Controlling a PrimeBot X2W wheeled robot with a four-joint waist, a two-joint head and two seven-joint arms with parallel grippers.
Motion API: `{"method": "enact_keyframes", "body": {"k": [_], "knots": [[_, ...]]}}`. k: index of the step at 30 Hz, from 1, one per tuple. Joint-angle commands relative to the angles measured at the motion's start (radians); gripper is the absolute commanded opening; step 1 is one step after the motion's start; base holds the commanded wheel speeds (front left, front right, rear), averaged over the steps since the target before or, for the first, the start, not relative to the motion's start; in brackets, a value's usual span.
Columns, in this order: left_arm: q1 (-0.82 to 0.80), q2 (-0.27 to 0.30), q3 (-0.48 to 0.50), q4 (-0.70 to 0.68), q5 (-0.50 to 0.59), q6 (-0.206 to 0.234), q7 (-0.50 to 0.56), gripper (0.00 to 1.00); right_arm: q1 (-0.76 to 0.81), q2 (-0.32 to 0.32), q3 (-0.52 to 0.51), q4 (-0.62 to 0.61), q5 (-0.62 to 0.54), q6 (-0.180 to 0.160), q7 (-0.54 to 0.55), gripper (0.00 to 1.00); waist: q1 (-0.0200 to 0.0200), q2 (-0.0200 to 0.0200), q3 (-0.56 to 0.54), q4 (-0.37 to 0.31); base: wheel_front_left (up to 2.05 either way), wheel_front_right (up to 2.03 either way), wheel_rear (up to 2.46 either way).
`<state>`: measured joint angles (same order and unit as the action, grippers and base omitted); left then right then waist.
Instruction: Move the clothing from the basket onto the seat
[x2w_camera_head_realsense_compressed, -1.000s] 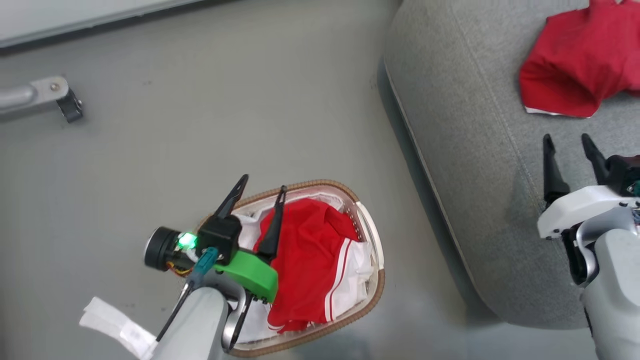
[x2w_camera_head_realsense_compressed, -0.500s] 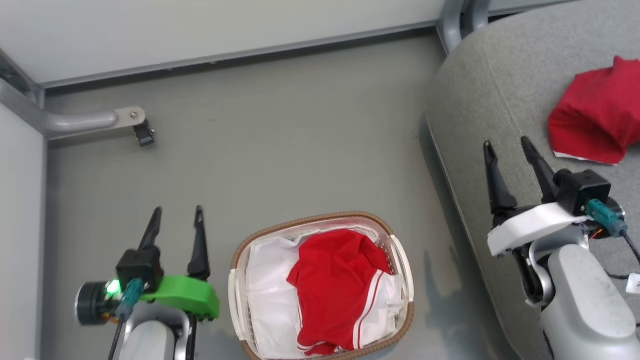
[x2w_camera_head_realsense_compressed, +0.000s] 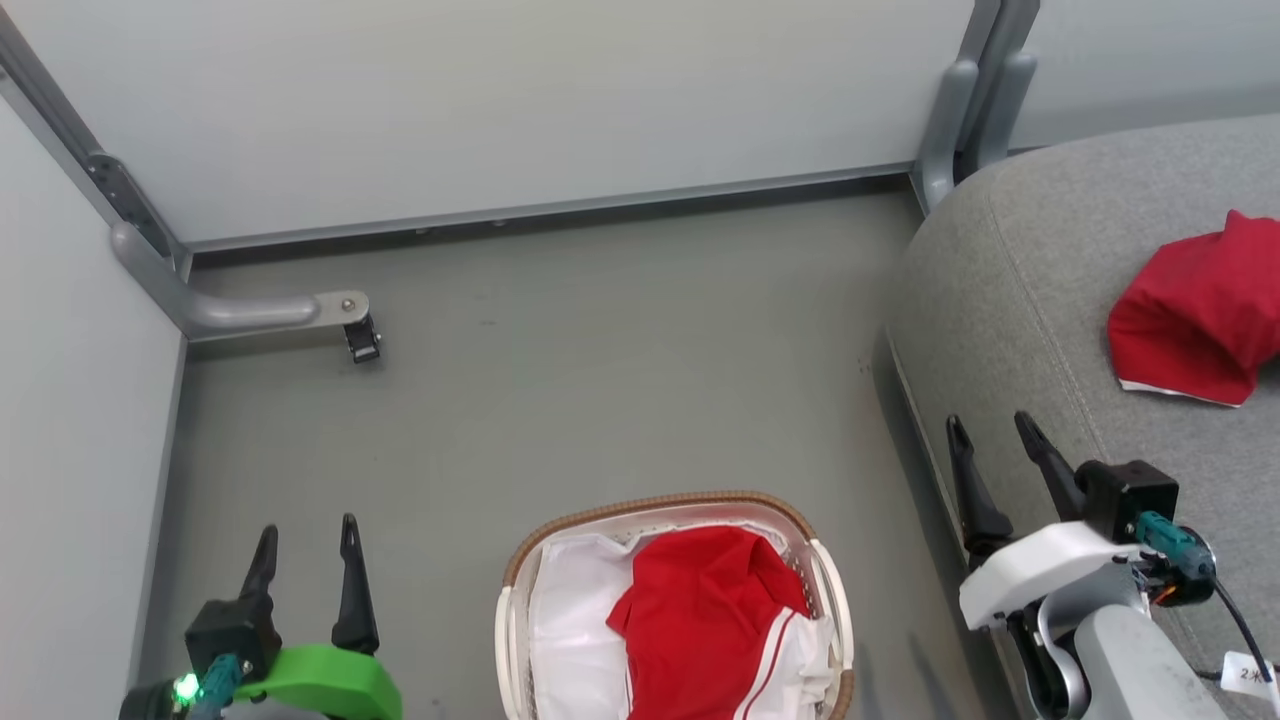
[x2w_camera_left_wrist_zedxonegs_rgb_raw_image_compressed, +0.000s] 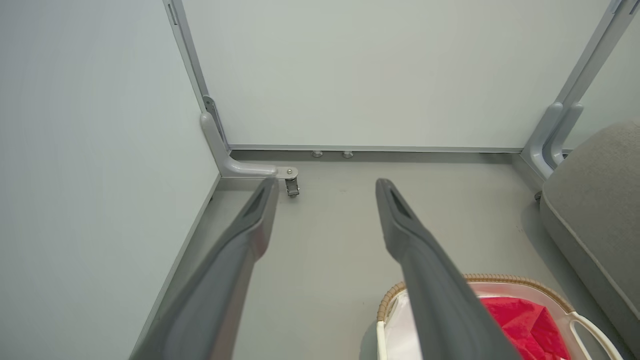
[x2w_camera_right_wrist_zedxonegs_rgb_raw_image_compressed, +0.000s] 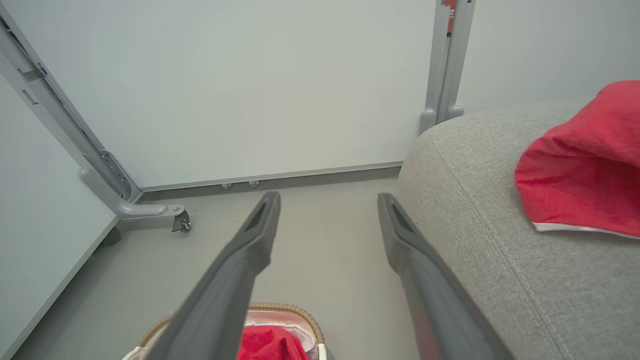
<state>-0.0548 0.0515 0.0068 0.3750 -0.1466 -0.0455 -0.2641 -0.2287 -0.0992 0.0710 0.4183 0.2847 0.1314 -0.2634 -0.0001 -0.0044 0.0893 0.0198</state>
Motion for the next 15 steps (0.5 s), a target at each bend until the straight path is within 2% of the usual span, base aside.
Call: {"method": "enact_keyframes", "body": {"k": [1, 8, 15], "knots": [[0.022, 0.0, 0.002, 0.006, -0.018, 0.002, 0.0, 1.0, 0.017, 0.0, -0.001, 0.003, 0.007, -0.001, -0.002, 1.0, 0.0001, 0.0044, -0.026, 0.004, 0.0, 0.0, 0.0], [0.046, 0.0, -0.02, 0.002, -0.037, 0.017, -0.001, 1.0, 0.038, -0.003, 0.015, 0.013, -0.003, -0.001, -0.002, 1.0, 0.0001, 0.0044, -0.042, -0.006, 0.0, 0.0, 0.0], [-0.004, 0.0, -0.064, 0.027, -0.038, 0.018, -0.001, 1.0, -0.012, -0.01, 0.036, -0.006, 0.003, -0.001, -0.002, 1.0, 0.0001, 0.0044, 0.015, -0.027, 0.0, 0.0, 0.0]]}}
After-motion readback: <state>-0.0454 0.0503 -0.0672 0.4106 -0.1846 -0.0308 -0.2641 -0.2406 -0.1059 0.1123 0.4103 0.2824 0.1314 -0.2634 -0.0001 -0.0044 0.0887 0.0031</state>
